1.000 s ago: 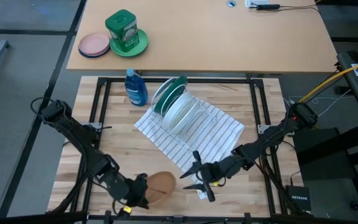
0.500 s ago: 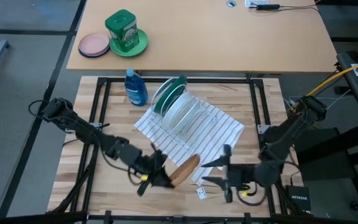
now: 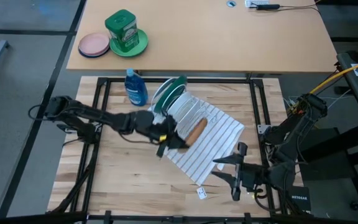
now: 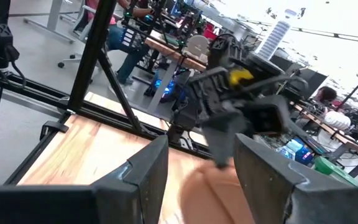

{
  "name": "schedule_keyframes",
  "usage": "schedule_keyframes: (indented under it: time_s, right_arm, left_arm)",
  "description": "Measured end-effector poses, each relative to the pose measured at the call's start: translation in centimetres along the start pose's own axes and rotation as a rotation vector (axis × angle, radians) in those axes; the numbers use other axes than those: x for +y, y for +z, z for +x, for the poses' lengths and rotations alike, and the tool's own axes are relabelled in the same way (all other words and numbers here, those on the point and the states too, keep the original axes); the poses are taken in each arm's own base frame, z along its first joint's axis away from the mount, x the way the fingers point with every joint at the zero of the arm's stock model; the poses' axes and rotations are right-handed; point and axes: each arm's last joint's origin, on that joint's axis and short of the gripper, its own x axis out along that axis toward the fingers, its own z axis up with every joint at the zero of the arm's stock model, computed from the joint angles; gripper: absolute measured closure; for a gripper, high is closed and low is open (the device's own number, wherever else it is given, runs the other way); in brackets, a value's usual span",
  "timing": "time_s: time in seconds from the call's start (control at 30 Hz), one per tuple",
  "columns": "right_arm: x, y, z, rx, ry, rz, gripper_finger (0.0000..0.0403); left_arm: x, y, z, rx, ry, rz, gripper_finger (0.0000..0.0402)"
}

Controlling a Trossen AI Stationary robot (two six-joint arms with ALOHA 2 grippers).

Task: Sort dishes
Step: Put the brown plate into the white dish rack

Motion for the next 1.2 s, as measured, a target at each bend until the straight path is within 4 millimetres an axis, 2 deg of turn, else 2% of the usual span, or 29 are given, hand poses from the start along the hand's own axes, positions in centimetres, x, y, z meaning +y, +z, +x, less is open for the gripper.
schedule_keyframes:
  time_s: [0.23,0.47,0.6,0.87,1.2]
  right_arm:
    - [0.0,0.0,0.1,0.002,-0.002,-0.002,0.022]
    - [0.0,-0.1,0.1,0.004,0.0,-0.005,0.022]
    - [0.0,-0.1,0.1,0.004,0.0,-0.007,0.022]
    - [0.0,-0.1,0.1,0.005,0.001,-0.002,0.022]
    - [0.0,0.0,0.1,0.0,0.001,0.007,0.022]
  left_arm:
    - [3.5,2.7,-1.2,-0.04,0.052,0.023,0.0401]
    - [5.5,3.9,-1.9,-0.062,0.088,0.065,0.0401]
    - [6.9,3.2,-1.2,-0.034,0.122,0.062,0.0401]
    - [10.6,0.0,1.1,0.066,0.206,0.026,0.0401]
    - [12.0,-1.2,1.7,0.107,0.265,0.094,0.0367]
